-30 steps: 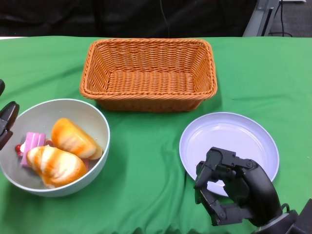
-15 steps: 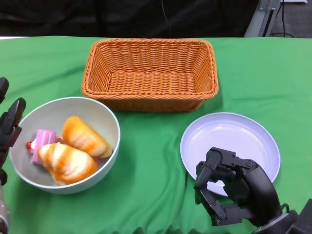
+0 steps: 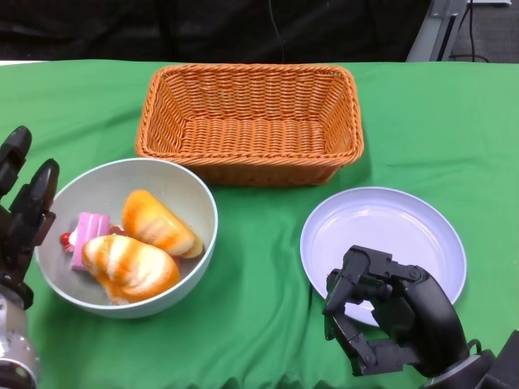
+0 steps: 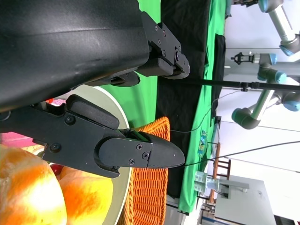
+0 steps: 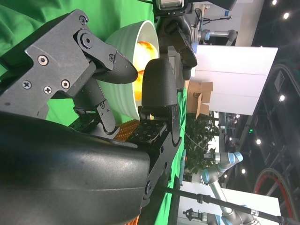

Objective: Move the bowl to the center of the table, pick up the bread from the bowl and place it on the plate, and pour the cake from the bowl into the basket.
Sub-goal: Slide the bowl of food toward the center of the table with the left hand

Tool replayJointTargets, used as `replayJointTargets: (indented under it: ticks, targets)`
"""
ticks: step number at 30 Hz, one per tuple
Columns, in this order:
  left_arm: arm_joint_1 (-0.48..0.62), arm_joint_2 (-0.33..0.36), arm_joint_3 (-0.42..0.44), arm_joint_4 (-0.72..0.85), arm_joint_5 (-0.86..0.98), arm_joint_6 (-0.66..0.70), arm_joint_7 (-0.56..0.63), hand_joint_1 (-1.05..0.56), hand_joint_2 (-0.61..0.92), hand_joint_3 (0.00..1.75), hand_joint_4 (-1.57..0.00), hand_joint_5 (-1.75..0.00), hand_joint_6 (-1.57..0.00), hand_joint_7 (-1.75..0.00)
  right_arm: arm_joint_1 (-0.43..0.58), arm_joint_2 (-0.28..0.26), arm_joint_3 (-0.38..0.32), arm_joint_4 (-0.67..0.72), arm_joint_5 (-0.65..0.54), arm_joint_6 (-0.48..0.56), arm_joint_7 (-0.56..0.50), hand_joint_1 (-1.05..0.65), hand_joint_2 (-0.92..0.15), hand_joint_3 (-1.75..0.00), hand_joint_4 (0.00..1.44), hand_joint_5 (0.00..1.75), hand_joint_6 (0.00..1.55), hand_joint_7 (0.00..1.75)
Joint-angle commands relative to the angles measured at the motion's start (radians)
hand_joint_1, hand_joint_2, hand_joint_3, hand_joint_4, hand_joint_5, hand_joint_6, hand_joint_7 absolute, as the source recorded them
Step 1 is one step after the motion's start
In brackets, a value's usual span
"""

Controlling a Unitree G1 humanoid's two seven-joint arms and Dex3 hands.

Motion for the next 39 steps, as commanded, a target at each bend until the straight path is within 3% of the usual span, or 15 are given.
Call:
replayJointTargets:
  ticks: [1,7,15,25,39]
  targets:
    - [0.039,-0.036,-0.031,-0.009,0.028,0.002,0.027,-0.72,0.92,0.30,-0.39,-0.01,-0.36,-0.01,-0.003,-0.007,-0.010,0.005,0.006,-0.012,0.001,-0.08,-0.39,-1.25,0.81,1.71,0.72,1.40]
    - [0.068,-0.078,-0.060,-0.063,0.036,-0.030,0.068,-0.71,0.92,0.30,-0.42,-0.02,-0.38,-0.01,0.000,-0.007,-0.007,-0.002,0.006,-0.006,0.001,-0.09,-0.40,-1.24,0.81,1.71,0.72,1.40]
    - [0.124,-0.131,-0.097,-0.140,0.023,-0.034,0.035,-0.71,0.92,0.27,-0.43,-0.02,-0.39,-0.01,0.005,-0.003,-0.006,-0.008,0.013,0.009,-0.001,-0.08,-0.40,-1.23,0.80,1.72,0.72,1.40]
    - [0.211,-0.193,-0.161,-0.267,0.052,-0.040,0.070,-0.61,0.92,0.36,-0.43,-0.01,-0.42,-0.01,0.001,-0.004,-0.008,-0.001,-0.002,-0.009,-0.005,-0.07,-0.41,-1.23,0.80,1.71,0.72,1.40]
    - [0.246,-0.246,-0.218,-0.353,0.092,-0.052,0.122,-0.59,0.92,0.46,-0.33,0.00,-0.30,0.00,0.002,-0.004,-0.005,0.001,-0.007,-0.007,-0.009,-0.07,-0.41,-1.24,0.80,1.71,0.72,1.40]
